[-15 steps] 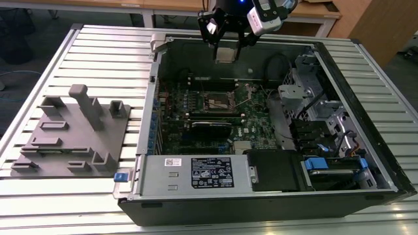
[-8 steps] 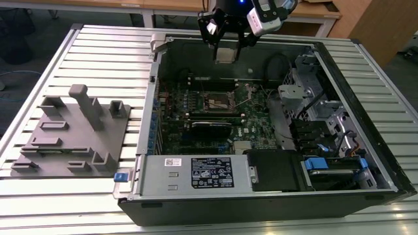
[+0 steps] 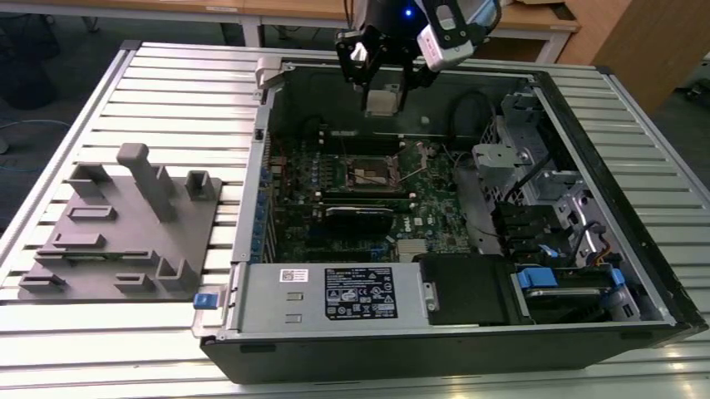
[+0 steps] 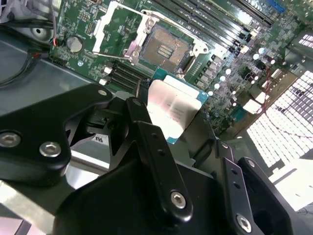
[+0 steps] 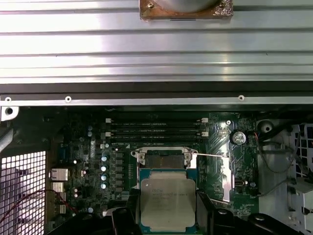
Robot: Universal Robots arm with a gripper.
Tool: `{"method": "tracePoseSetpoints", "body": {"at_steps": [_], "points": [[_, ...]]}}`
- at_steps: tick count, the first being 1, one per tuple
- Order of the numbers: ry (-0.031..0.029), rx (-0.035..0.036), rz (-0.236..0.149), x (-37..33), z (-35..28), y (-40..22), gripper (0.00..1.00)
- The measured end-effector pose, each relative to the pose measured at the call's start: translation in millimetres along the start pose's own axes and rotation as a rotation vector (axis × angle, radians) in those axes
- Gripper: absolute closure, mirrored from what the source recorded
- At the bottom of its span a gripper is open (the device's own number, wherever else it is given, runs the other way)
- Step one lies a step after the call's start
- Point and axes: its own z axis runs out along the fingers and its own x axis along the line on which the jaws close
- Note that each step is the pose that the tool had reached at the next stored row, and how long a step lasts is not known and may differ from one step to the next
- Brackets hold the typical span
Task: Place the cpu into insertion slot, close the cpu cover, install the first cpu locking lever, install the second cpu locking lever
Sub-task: 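Place the cpu into insertion slot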
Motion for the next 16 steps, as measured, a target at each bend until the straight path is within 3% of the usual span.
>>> {"method": "tracePoseSetpoints", "body": {"at_steps": [2,6,8,13,16], "points": [[-0.0002,0.0094,0.0,0.0,2.0,-0.1,0.46],[-0.0012,0.0452,0.001,-0.1,4.2,-0.3,0.46],[-0.0016,0.0584,0.001,-0.1,5.9,-0.4,0.46],[-0.0016,0.0584,0.001,-0.2,11.5,-0.8,0.46],[-0.001,0.0429,0.001,-0.2,13.5,-1.0,0.46]]}}
